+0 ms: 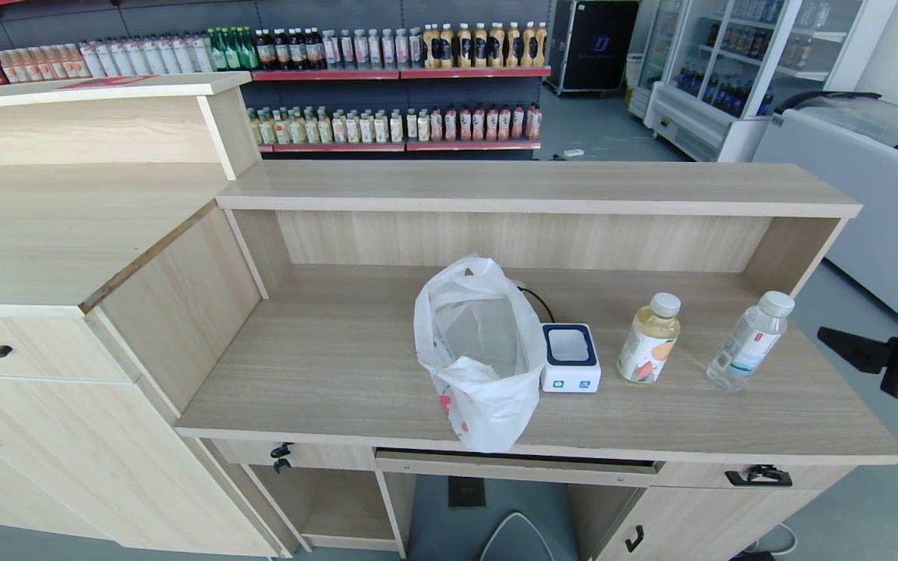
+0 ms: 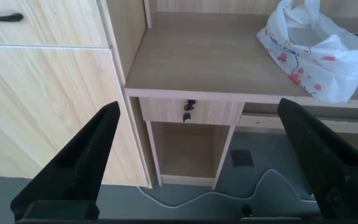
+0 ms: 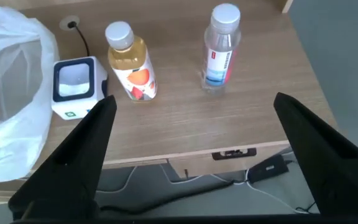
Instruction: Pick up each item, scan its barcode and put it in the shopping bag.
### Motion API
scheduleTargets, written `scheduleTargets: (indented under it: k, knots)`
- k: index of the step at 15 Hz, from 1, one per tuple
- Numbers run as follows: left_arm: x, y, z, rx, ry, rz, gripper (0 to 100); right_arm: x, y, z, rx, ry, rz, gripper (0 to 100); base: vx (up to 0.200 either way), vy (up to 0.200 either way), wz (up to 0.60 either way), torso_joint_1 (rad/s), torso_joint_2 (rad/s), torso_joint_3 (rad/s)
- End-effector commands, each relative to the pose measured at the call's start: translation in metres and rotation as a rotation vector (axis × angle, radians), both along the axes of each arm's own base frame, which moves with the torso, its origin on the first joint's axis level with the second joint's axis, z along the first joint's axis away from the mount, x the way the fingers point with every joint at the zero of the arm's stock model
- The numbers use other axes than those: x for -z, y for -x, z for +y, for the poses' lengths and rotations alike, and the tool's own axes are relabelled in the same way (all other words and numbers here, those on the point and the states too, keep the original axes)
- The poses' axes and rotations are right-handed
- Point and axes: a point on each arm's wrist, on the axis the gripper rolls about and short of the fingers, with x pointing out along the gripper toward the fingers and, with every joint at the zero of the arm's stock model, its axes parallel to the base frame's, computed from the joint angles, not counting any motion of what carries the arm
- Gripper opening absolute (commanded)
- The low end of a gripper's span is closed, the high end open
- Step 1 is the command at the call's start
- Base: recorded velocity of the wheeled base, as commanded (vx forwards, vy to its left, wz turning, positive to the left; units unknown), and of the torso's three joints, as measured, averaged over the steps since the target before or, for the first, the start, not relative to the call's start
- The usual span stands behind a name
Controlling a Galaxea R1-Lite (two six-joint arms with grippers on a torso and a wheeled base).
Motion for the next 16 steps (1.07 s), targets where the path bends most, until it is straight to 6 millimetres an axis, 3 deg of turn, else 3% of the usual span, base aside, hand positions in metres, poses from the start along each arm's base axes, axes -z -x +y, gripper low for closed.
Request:
scheduleTargets:
  k: [1,4,8,13,16]
  knots:
    - [0.000,0.000,0.000,0.000,0.000,0.000,100,0.067,-0.043,-0.012,0.012,-0.030,0.199,100,0.000,0.000,0.00,0.000,0.00,0.000]
    - [0.000,0.000,0.000,0.000,0.000,0.000,100,0.091,-0.075,-0.018,-0.002,0.043,0.117,100,0.000,0.000,0.00,0.000,0.00,0.000]
    - [0.000,0.000,0.000,0.002,0.000,0.000,100,0.121,-0.094,-0.008,-0.046,0.038,0.102,100,0.000,0.000,0.00,0.000,0.00,0.000]
    - [0.000,0.000,0.000,0.000,0.000,0.000,100,0.134,-0.137,0.019,-0.138,0.023,-0.032,100,0.000,0.000,0.00,0.000,0.00,0.000]
    - [0.000,0.000,0.000,0.000,0.000,0.000,100,0.141,-0.155,0.024,-0.159,0.029,-0.052,100,0.000,0.000,0.00,0.000,0.00,0.000]
